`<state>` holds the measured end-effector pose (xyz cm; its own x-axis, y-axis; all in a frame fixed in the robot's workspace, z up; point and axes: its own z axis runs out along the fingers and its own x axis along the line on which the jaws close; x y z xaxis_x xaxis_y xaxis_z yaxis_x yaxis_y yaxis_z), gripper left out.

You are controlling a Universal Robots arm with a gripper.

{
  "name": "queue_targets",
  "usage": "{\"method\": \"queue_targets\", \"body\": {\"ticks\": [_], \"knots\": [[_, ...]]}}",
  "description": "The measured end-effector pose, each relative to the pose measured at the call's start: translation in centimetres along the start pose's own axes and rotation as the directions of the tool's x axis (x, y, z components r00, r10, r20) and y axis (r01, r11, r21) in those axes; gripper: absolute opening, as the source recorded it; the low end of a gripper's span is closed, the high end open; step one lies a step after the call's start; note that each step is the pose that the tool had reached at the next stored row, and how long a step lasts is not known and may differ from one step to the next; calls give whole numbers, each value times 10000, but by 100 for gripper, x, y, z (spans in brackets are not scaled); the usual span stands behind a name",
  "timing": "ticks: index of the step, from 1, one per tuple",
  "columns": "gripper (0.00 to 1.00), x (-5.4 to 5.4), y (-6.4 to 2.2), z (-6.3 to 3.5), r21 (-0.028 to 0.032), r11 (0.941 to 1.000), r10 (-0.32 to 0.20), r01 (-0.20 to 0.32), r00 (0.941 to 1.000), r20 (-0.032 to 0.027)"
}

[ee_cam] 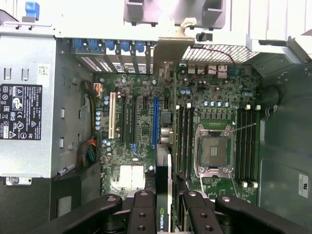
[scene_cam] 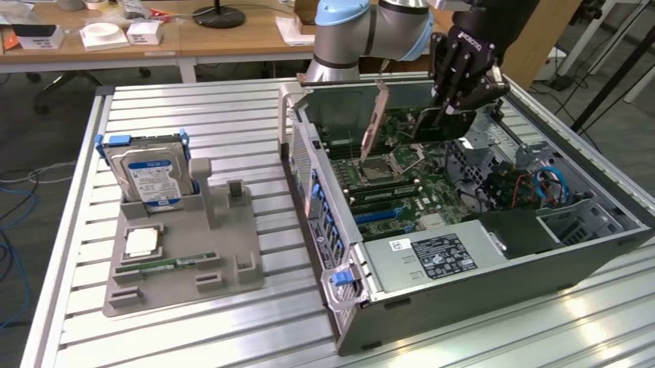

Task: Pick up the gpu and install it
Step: 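Insert the gpu into the slot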

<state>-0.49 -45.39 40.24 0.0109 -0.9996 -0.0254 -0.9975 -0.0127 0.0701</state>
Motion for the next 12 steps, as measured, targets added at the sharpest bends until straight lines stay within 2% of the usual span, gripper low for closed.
{"method": "queue_targets", "body": {"ticks": [12], "knots": [[26,0,-2,25,0,10000,0,0,10000,4]]}}
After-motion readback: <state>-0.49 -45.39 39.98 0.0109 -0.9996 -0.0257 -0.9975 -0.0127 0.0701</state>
